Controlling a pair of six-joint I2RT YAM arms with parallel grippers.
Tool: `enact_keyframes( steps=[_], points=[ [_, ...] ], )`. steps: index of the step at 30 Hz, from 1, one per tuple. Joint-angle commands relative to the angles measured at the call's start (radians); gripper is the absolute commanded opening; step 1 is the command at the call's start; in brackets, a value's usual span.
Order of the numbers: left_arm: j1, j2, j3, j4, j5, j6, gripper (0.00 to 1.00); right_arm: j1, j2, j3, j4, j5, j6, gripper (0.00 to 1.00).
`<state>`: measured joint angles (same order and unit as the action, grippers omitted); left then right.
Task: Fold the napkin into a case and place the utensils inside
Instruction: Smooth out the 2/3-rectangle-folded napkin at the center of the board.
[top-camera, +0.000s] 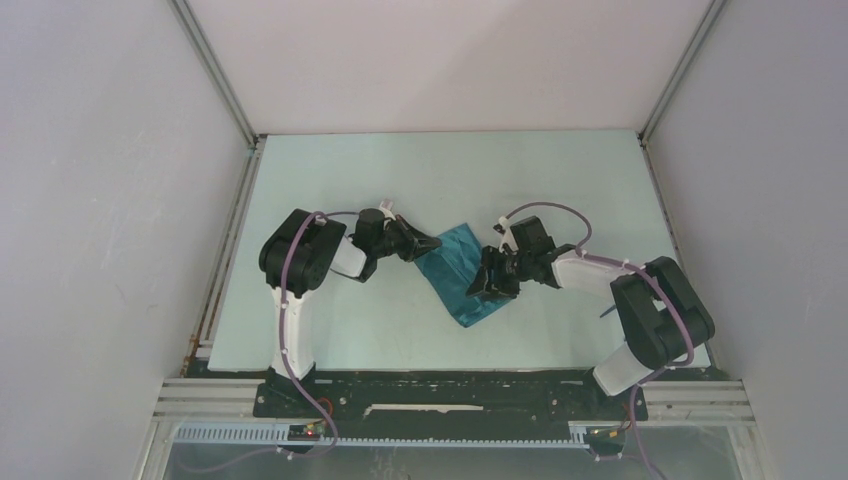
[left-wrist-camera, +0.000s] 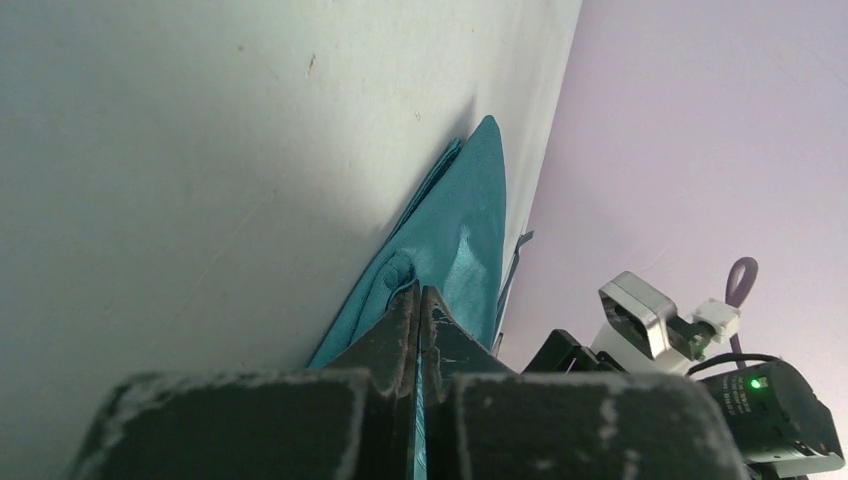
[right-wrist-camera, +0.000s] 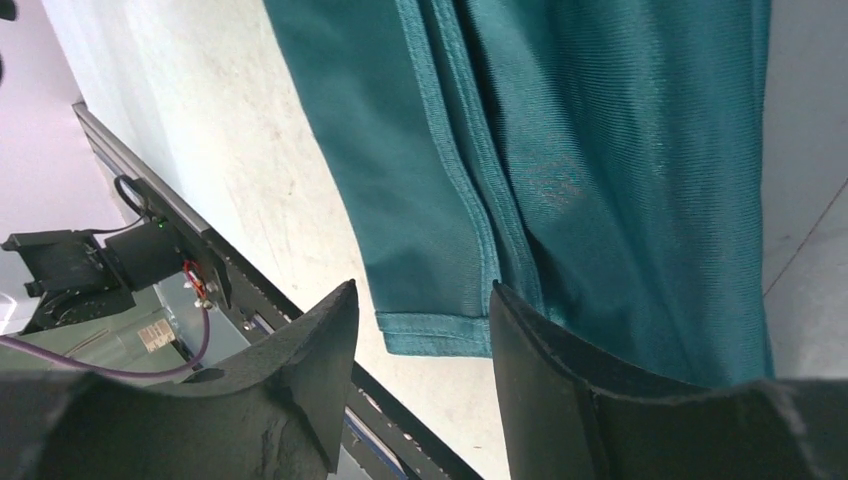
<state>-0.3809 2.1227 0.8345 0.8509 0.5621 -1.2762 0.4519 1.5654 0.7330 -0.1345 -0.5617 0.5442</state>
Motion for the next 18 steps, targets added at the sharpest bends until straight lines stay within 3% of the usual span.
enact_keyframes(
  steps=[1, 8, 11, 13, 18],
  points=[
    [-0.001, 0.000, 0.021, 0.004, 0.018, 0.004, 0.00, -0.004, 0.044, 0.023, -0.033, 0.023, -0.030, 0.56],
    [-0.001, -0.001, 0.030, -0.003, 0.019, 0.000, 0.00, 0.012, 0.031, -0.007, -0.047, 0.078, 0.012, 0.36],
    [-0.001, 0.003, 0.041, -0.011, 0.021, 0.000, 0.00, 0.025, -0.001, -0.011, -0.077, 0.110, 0.017, 0.34],
    [-0.001, 0.007, 0.051, -0.015, 0.027, 0.002, 0.00, 0.034, -0.035, 0.006, -0.108, 0.134, -0.009, 0.38],
    [-0.001, 0.005, 0.070, -0.029, 0.038, 0.014, 0.00, 0.079, -0.076, 0.130, -0.161, 0.139, -0.125, 0.61]
  ],
)
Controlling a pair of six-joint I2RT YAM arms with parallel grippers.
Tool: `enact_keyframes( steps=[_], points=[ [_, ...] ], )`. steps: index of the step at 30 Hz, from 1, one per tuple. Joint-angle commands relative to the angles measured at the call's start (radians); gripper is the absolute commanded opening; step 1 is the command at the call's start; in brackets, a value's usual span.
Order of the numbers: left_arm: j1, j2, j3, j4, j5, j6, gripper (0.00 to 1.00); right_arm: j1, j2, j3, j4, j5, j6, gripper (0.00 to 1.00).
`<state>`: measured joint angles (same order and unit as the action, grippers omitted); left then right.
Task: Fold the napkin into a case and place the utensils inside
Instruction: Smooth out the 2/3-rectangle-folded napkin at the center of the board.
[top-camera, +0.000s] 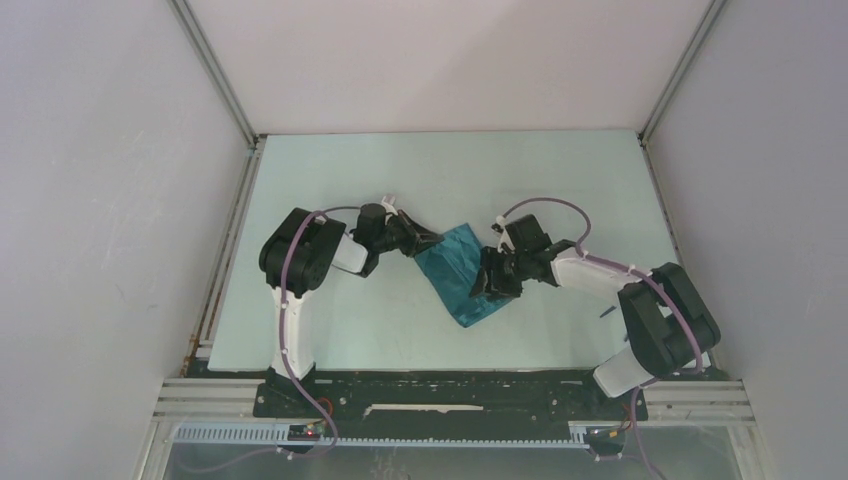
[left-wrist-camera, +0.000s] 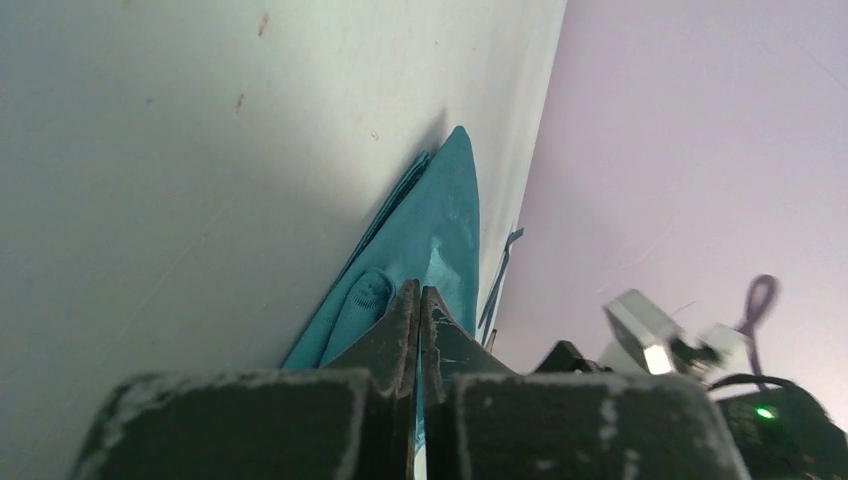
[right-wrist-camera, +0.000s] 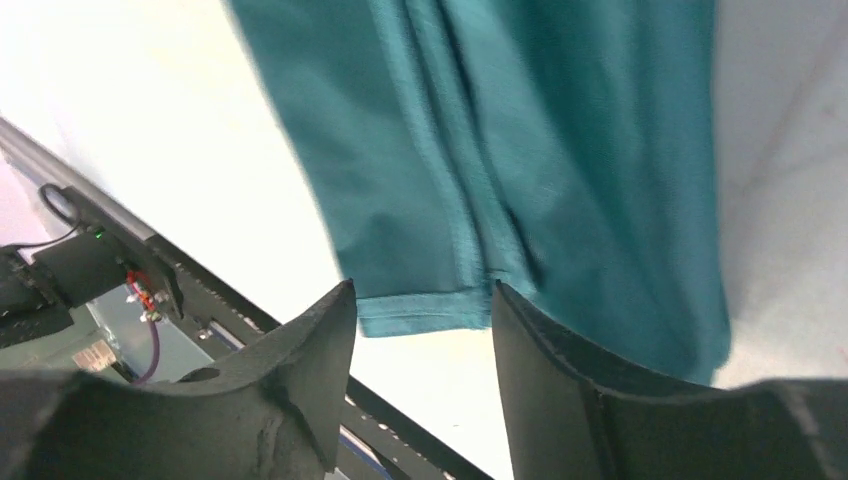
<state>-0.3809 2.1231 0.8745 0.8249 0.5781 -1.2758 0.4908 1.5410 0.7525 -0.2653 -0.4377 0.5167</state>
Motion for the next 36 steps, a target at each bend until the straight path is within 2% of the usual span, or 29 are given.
enact_keyframes(
  steps=[1, 6, 11, 15, 20, 24, 36],
  points=[
    [-0.001, 0.006, 0.031, -0.005, 0.022, 0.014, 0.00, 0.043, -0.037, 0.128, -0.005, -0.037, -0.103, 0.62],
    [-0.001, 0.016, 0.020, -0.007, 0.020, 0.012, 0.00, 0.057, 0.151, 0.209, 0.284, -0.281, 0.023, 0.64],
    [-0.001, 0.035, 0.021, -0.007, 0.025, 0.007, 0.00, 0.072, 0.360, 0.313, 0.527, -0.428, 0.165, 0.57],
    [-0.001, 0.050, 0.025, -0.010, 0.021, 0.002, 0.00, 0.072, 0.462, 0.354, 0.648, -0.497, 0.239, 0.50],
    [-0.001, 0.057, 0.011, -0.009, -0.017, -0.004, 0.00, 0.074, 0.535, 0.368, 0.601, -0.514, 0.211, 0.50],
    [-0.001, 0.077, 0.020, 0.003, -0.021, -0.019, 0.00, 0.081, 0.548, 0.342, 0.491, -0.501, 0.135, 0.50],
    [-0.001, 0.081, 0.024, 0.011, -0.027, -0.024, 0.00, 0.072, 0.376, 0.053, 0.528, -0.531, 0.120, 0.51]
  ],
)
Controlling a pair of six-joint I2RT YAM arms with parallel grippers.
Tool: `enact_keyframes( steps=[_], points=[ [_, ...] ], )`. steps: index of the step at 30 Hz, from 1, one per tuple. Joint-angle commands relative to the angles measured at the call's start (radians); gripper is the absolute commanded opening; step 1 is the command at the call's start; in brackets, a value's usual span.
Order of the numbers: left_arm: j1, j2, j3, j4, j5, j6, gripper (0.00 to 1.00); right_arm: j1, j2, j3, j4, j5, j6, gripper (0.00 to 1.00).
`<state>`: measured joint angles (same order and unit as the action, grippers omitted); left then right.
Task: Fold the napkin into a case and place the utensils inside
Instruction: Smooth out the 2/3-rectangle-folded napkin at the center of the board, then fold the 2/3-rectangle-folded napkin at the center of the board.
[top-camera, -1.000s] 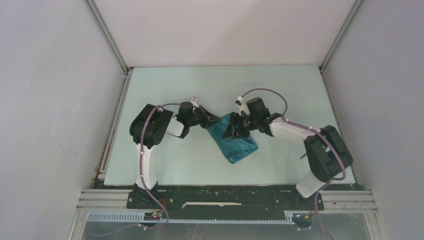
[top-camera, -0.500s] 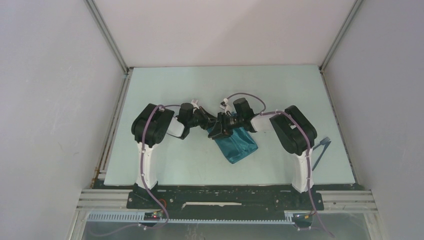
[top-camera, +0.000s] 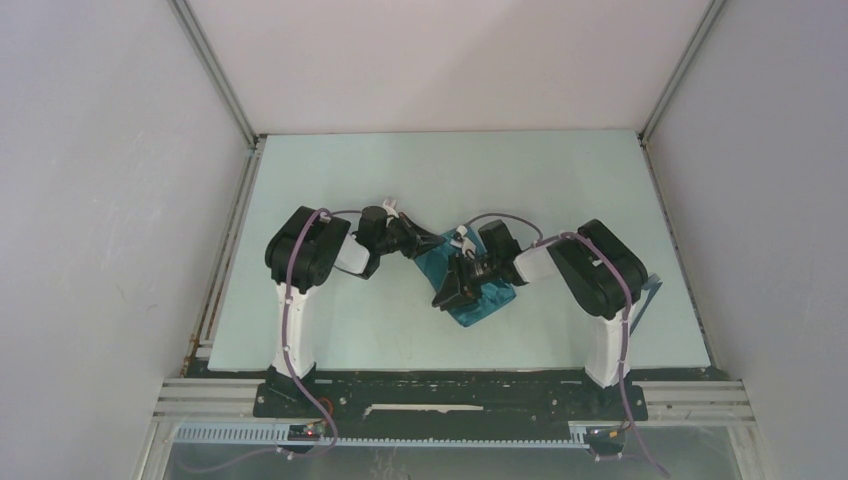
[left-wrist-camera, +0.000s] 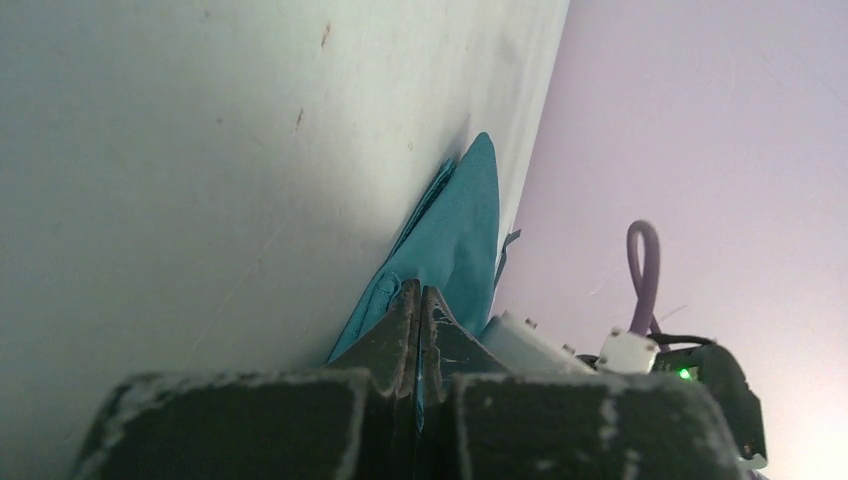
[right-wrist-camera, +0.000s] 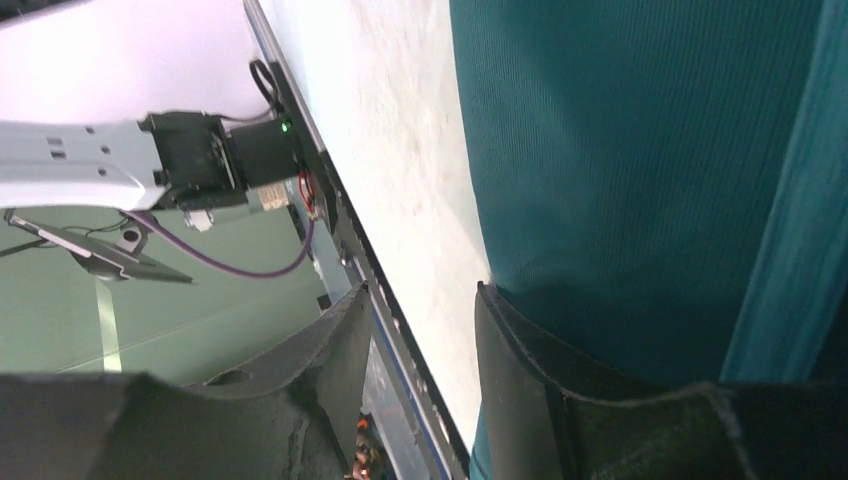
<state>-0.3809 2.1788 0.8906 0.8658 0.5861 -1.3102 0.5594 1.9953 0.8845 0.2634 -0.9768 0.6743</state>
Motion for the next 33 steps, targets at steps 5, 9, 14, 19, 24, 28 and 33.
enact_keyframes(
  steps=[5, 9, 14, 19, 24, 28, 33],
  points=[
    [-0.001, 0.025, 0.008, -0.030, -0.035, 0.014, 0.00, 0.004, -0.137, -0.184, 0.060, 0.000, -0.004, 0.52],
    [-0.001, 0.023, 0.007, -0.031, -0.034, 0.016, 0.00, 0.010, -0.167, -0.257, 0.123, 0.005, 0.033, 0.52],
    [-0.001, 0.008, 0.012, -0.047, -0.026, 0.032, 0.00, -0.002, -0.267, -0.278, 0.066, 0.020, 0.028, 0.52],
    [-0.002, -0.069, 0.025, -0.125, 0.001, 0.075, 0.04, -0.084, -0.534, -0.204, -0.333, 0.213, -0.134, 0.57],
    [-0.001, -0.170, 0.021, -0.171, 0.048, 0.069, 0.32, -0.273, -0.734, -0.186, -0.590, 0.469, -0.207, 0.73],
    [-0.003, -0.269, 0.027, -0.285, 0.060, 0.113, 0.47, -0.429, -0.653, -0.142, -0.628, 0.455, -0.240, 0.76],
    [-0.006, -0.430, 0.042, -0.481, 0.068, 0.231, 0.56, -0.479, -0.472, -0.107, -0.551, 0.325, -0.261, 0.76]
  ],
)
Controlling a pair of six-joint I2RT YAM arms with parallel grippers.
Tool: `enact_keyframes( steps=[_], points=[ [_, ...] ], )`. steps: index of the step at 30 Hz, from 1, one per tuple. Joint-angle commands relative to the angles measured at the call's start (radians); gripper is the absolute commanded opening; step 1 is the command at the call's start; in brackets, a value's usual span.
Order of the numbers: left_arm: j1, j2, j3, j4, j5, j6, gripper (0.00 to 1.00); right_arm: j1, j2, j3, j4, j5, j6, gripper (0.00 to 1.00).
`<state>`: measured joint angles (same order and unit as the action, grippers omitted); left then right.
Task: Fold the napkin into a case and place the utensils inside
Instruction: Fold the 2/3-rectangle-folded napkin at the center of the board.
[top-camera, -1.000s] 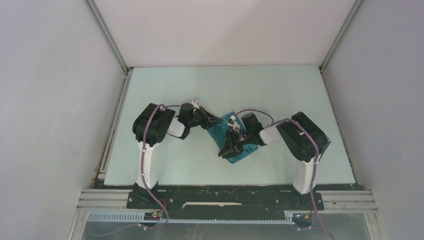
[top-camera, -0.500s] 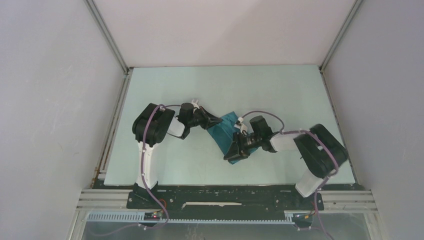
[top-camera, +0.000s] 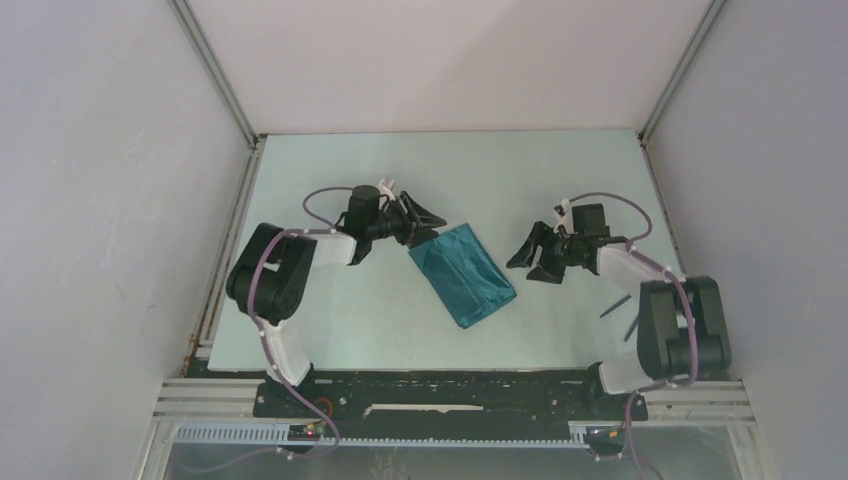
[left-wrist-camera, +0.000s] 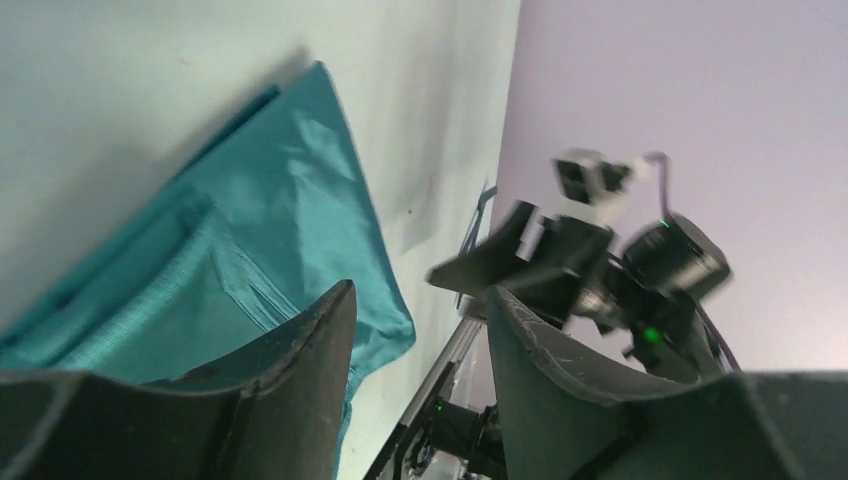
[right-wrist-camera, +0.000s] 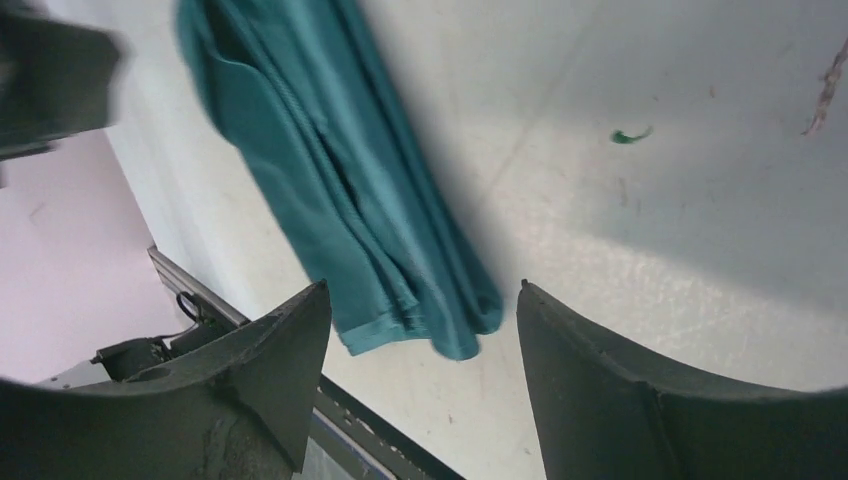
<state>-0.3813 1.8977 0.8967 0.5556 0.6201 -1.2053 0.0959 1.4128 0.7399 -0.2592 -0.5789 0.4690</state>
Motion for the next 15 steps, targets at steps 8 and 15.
enact_keyframes(
  steps=[8, 15],
  points=[
    [-0.021, -0.415, -0.007, -0.475, -0.010, 0.311, 0.59, -0.019, 0.245, 0.002, 0.100, -0.178, -0.029, 0.55],
    [-0.098, -0.577, -0.042, -0.683, -0.118, 0.417, 0.58, -0.007, 0.224, -0.081, 0.165, -0.193, -0.005, 0.21]
  ],
)
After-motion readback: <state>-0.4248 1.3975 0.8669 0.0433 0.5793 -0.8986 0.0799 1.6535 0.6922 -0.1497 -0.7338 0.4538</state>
